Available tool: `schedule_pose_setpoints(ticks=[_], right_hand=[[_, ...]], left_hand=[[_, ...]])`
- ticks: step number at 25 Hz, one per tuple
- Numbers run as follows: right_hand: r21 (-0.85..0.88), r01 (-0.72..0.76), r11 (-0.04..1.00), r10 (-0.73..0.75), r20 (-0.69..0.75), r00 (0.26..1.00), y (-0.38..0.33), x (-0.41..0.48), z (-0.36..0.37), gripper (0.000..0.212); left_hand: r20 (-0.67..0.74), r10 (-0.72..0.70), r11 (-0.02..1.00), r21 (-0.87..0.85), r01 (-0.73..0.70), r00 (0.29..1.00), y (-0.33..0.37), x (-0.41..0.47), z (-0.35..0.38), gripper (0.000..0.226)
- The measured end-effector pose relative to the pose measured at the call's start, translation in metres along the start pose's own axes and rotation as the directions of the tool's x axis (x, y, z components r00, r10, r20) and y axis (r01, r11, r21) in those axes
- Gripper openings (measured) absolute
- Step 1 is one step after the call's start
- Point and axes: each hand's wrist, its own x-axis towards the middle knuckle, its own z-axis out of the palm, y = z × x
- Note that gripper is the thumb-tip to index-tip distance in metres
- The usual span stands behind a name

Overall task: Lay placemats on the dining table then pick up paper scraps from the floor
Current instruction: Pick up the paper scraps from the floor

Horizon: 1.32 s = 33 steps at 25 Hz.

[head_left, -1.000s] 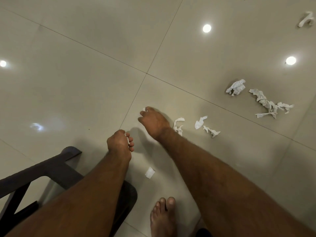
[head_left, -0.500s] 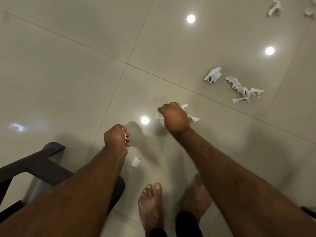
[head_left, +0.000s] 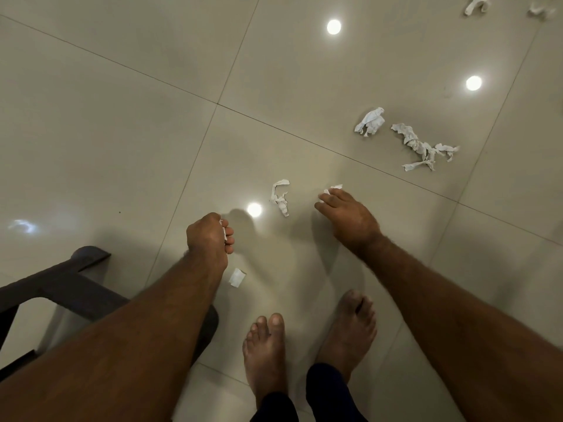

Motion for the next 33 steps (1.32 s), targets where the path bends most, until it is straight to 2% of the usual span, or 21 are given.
schedule_pose_setpoints(ticks=[2,6,8,12,16,18,21,25,30,33], right_hand=[[0.001,-0.033,0.999,0.033,-0.012,0.999,-0.001,-0.002,0.002,0.049],[-0.004,-0.131,0.991,0.131,0.063,0.989,-0.011,0.012,0.002,0.037],[0.055,-0.148,0.987,0.146,0.032,0.989,-0.025,0.027,-0.005,0.035],[0.175,-0.073,0.982,0.093,-0.109,0.990,-0.068,0.067,-0.017,0.027],[0.088,-0.057,0.994,0.051,0.076,0.996,-0.094,0.091,-0.007,0.039],[0.051,-0.029,0.998,0.023,0.106,0.994,-0.097,0.092,-0.001,0.044],[0.045,-0.008,0.999,0.005,0.078,0.997,-0.097,0.083,0.009,0.047],[-0.018,0.013,1.000,-0.013,0.018,1.000,-0.095,0.057,0.027,0.041],[0.021,0.034,0.999,-0.033,-0.050,0.998,-0.100,0.052,0.028,0.024],[0.066,0.077,0.995,-0.072,-0.072,0.995,-0.106,0.048,0.027,0.029]], left_hand=[[-0.021,0.016,1.000,-0.002,-0.017,1.000,-0.001,0.001,-0.003,0.035],[-0.055,0.041,0.999,0.002,-0.041,0.998,-0.003,0.000,-0.007,0.031],[-0.046,0.031,1.000,0.000,-0.031,0.998,-0.002,-0.001,-0.009,0.032],[-0.065,0.046,0.999,-0.009,-0.046,0.997,0.001,-0.003,-0.009,0.033],[-0.070,0.049,0.999,-0.008,-0.050,0.996,-0.001,0.002,-0.012,0.031],[-0.074,0.048,0.999,-0.010,-0.049,0.996,-0.003,0.007,-0.014,0.029],[-0.102,0.069,0.997,-0.024,-0.072,0.992,-0.003,0.011,-0.017,0.023],[-0.107,0.072,0.996,-0.041,-0.077,0.992,0.000,0.015,-0.021,0.024],[-0.100,0.083,0.996,-0.037,-0.087,0.992,0.009,0.018,-0.023,0.028],[-0.103,0.085,0.996,-0.029,-0.088,0.991,0.011,0.021,-0.024,0.027]])
